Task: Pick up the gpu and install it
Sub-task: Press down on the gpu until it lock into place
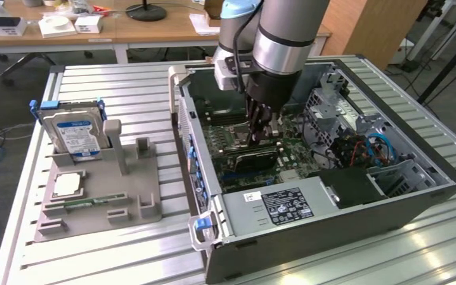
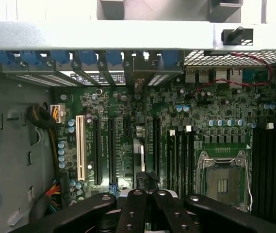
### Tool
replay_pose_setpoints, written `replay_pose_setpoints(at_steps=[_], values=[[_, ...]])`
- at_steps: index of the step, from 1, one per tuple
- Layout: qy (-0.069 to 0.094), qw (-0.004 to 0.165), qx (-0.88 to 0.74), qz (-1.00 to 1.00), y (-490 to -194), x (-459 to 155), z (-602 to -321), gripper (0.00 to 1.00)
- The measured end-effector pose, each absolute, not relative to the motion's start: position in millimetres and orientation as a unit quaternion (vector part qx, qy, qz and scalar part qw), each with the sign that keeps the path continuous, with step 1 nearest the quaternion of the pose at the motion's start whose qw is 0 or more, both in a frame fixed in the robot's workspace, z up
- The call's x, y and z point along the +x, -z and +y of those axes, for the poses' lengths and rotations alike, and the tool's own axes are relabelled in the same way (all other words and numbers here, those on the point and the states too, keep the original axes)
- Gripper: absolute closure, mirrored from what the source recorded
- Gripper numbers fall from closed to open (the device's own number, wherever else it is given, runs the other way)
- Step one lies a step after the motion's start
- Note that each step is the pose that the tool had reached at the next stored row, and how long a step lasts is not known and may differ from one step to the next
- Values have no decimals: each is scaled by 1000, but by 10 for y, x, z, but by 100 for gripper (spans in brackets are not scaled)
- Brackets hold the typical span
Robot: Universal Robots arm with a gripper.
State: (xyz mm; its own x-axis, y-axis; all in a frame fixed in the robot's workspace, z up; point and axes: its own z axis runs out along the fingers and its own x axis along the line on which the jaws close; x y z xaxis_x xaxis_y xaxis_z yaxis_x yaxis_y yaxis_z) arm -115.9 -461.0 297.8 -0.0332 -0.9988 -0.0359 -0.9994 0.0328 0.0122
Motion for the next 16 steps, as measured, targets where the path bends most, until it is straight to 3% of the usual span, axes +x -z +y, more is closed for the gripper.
replay_pose_setpoints(at_steps=[16], values=[[-17, 9, -695, 719, -2884, -1160, -4585, 90]])
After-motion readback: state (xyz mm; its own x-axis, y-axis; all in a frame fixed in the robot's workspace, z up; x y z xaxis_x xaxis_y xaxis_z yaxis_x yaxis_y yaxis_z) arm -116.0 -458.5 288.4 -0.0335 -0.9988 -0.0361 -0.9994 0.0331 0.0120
